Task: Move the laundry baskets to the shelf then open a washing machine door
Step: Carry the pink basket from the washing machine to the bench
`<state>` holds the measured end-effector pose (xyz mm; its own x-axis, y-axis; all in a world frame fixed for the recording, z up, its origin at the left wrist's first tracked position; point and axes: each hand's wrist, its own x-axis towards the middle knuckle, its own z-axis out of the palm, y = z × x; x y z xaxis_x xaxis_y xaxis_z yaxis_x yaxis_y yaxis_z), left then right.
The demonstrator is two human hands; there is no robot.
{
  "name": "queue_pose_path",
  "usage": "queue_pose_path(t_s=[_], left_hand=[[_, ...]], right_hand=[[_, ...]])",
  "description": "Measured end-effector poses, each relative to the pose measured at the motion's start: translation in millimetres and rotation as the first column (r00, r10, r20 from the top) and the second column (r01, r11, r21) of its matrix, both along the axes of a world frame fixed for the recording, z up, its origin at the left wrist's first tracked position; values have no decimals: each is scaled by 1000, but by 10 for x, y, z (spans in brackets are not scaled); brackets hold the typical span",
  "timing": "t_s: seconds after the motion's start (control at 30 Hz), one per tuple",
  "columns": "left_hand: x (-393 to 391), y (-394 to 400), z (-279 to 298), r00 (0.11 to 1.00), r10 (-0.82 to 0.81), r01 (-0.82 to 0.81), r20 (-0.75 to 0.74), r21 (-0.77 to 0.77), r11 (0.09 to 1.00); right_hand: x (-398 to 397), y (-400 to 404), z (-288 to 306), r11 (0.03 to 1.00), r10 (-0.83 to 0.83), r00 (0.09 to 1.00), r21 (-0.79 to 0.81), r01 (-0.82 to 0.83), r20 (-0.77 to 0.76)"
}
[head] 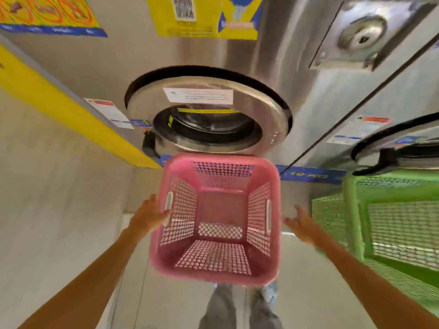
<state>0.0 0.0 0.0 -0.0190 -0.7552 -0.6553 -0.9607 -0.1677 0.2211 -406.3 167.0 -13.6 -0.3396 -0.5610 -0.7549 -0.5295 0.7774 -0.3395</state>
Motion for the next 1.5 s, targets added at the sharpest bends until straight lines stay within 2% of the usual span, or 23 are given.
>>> queue_pose_path(t_s=[0.1, 0.27, 0.4, 0.5, 0.53, 0.63, 0.7, 0.87, 0.97, 1.03, 1.27, 1.4, 1.5], left_hand=[[52, -58, -331, 988, 135, -135, -71, 0, 991], [71, 104, -538, 961, 206, -215, -186, -28, 976], [197, 289, -508, 871, 316, -290, -376, 126, 949], [318, 725, -392, 866, 371, -369, -334, 75, 927], [355, 907, -333, 859, 394, -398, -327, 57, 916], [523, 1551, -110, 768, 430, -439, -474, 100, 893], [760, 2044, -19, 728, 488, -502, -482, 110, 858], [1386, 3337, -53, 600, 685, -691, -414, 164, 704], [1648, 4168, -103, 484, 802, -829, -351, 111, 549], [1821, 4711, -161, 379, 848, -895, -370, 88, 438], [2492, 6324, -386, 141, 939, -988, -314, 11, 153], [2870, 6965, -577, 64, 931, -997, -359, 9, 71], [3157, 7303, -790, -4, 941, -1000, -339, -27, -14]], right_hand=[[131, -46, -392, 998, -37, 999, -50, 36, -19], [346, 13, -633, 994, -72, 993, -84, 64, -96], [378, 74, -581, 999, -43, 997, -36, 40, -65], [394, 191, -504, 999, -24, 997, -28, 22, -68], [410, 230, -465, 1000, -2, 997, -29, -1, -78], [498, 343, -348, 992, 124, 987, -19, -126, -100], [631, 395, -299, 967, 253, 961, 2, -255, -113], [1328, 458, -327, 822, 568, 819, 11, -569, -79], [1945, 511, -431, 711, 703, 711, 25, -703, 17], [2388, 606, -505, 622, 781, 623, 19, -783, 43], [3893, 1268, -661, 391, 915, 390, 13, -920, 107], [4644, 1696, -798, 332, 939, 329, -13, -943, 106], [5188, 1984, -948, 307, 948, 304, -12, -952, 92]])
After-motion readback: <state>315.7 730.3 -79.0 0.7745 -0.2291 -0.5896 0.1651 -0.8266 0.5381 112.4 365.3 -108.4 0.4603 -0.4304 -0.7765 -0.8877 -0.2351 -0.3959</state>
